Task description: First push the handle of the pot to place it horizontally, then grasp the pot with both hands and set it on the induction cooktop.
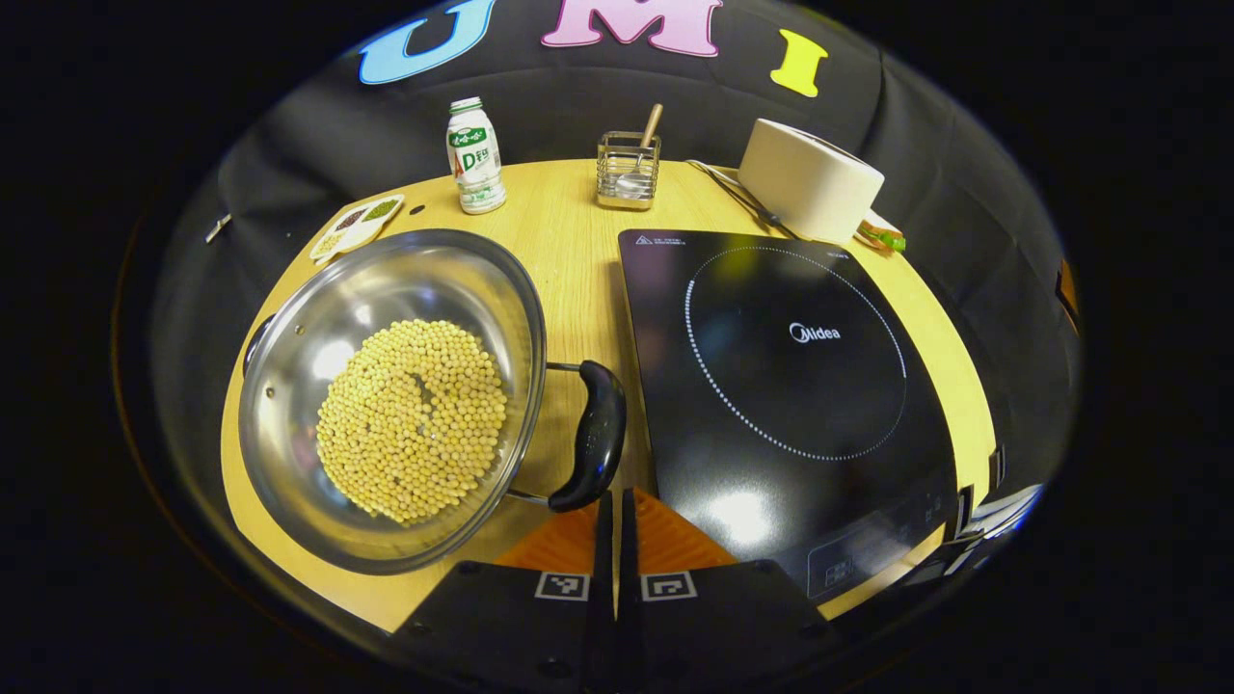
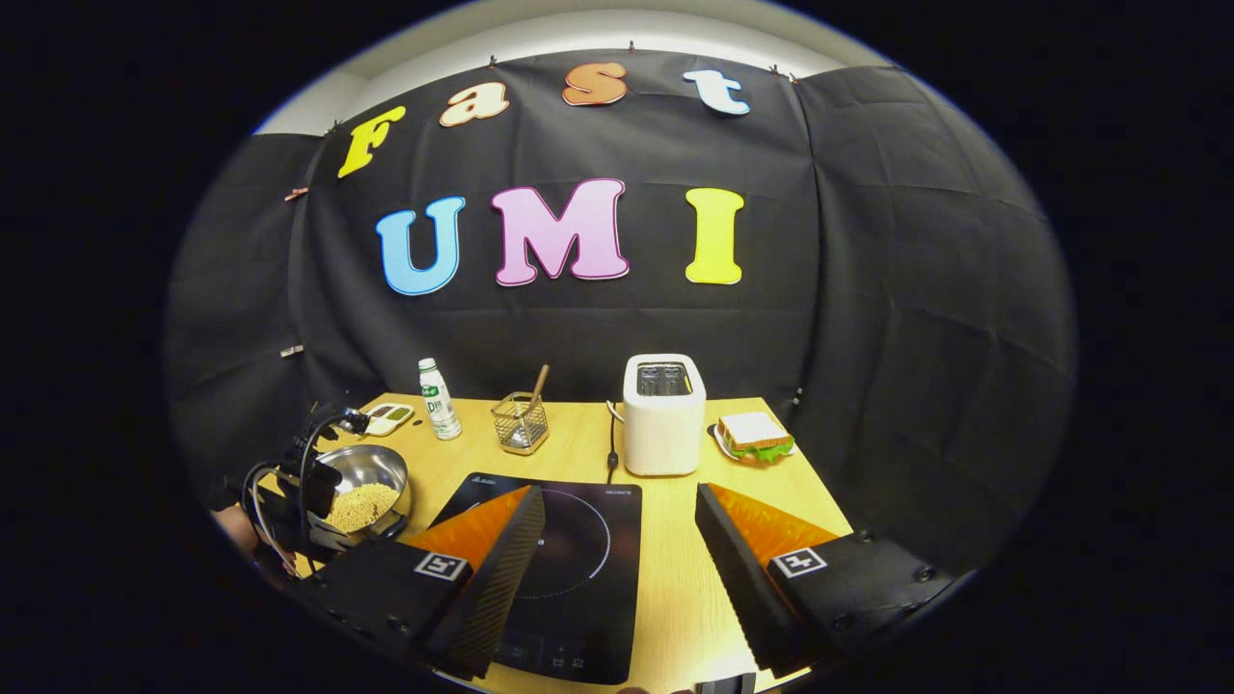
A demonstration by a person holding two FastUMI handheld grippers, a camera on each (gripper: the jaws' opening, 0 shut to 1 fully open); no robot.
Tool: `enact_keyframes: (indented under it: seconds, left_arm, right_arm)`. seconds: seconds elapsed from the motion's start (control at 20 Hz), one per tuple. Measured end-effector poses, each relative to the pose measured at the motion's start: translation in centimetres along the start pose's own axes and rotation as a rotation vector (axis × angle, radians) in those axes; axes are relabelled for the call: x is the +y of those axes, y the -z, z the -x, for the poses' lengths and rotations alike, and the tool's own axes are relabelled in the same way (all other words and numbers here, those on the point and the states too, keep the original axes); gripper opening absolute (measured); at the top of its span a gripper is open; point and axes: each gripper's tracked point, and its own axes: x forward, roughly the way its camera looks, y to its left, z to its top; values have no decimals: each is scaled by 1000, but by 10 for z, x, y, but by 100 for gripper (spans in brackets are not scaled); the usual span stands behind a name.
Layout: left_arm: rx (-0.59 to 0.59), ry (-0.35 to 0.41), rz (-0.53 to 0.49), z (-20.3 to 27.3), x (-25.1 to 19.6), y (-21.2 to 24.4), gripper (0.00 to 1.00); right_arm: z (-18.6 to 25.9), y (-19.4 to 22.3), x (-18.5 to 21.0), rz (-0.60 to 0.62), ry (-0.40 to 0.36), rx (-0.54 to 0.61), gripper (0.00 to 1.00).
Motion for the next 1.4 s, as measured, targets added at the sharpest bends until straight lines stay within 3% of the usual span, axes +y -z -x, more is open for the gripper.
enact_keyframes:
  seconds: [0.85, 1.25, 1.4]
  left_arm:
    - [-35, 147, -22, -17, 1, -36, 5]
    - [-146, 245, 27, 38, 2, -17, 5]
    - [-227, 228, 38, 65, 27, -10, 5]
  right_arm:
    - [24, 0, 21, 32, 139, 7, 98]
    - [25, 8, 51, 1, 170, 39, 98]
    - [19, 9, 68, -1, 170, 48, 98]
